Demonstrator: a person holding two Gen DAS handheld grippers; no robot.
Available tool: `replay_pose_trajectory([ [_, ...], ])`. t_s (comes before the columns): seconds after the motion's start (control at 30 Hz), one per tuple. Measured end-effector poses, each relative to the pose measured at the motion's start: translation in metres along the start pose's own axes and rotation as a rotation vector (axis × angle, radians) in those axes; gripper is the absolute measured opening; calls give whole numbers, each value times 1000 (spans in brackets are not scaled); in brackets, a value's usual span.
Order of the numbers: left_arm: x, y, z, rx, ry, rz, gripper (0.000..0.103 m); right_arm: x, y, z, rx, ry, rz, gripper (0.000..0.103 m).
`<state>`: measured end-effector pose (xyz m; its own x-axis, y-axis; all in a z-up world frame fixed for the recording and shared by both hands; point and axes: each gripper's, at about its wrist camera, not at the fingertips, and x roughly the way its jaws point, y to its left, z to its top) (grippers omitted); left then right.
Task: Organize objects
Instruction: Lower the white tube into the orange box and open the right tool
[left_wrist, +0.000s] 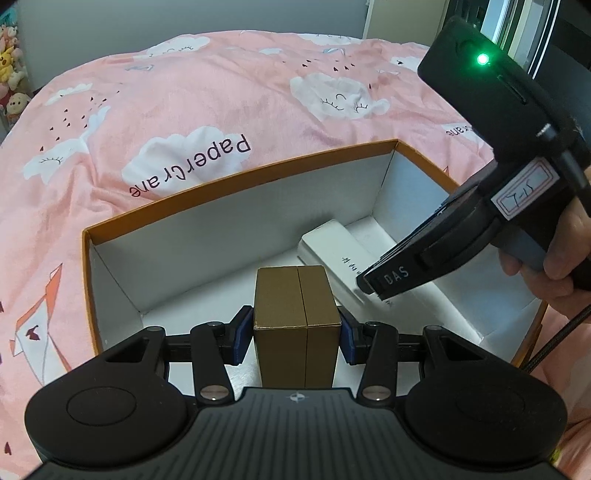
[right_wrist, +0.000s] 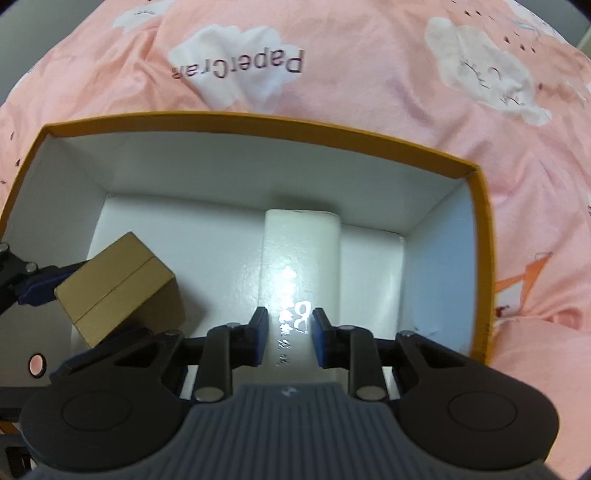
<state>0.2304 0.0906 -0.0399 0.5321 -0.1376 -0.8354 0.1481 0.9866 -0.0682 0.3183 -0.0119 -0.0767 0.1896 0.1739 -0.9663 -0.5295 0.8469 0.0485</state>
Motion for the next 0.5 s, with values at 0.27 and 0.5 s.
replay_pose_trajectory([
  [0.27, -1, 5, 0, 23, 21, 40, 53, 11, 12, -7, -7, 58, 180, 15],
  [0.5, 2, 5, -2, 29, 31, 30, 53, 21, -3, -5, 26, 32, 118, 6],
])
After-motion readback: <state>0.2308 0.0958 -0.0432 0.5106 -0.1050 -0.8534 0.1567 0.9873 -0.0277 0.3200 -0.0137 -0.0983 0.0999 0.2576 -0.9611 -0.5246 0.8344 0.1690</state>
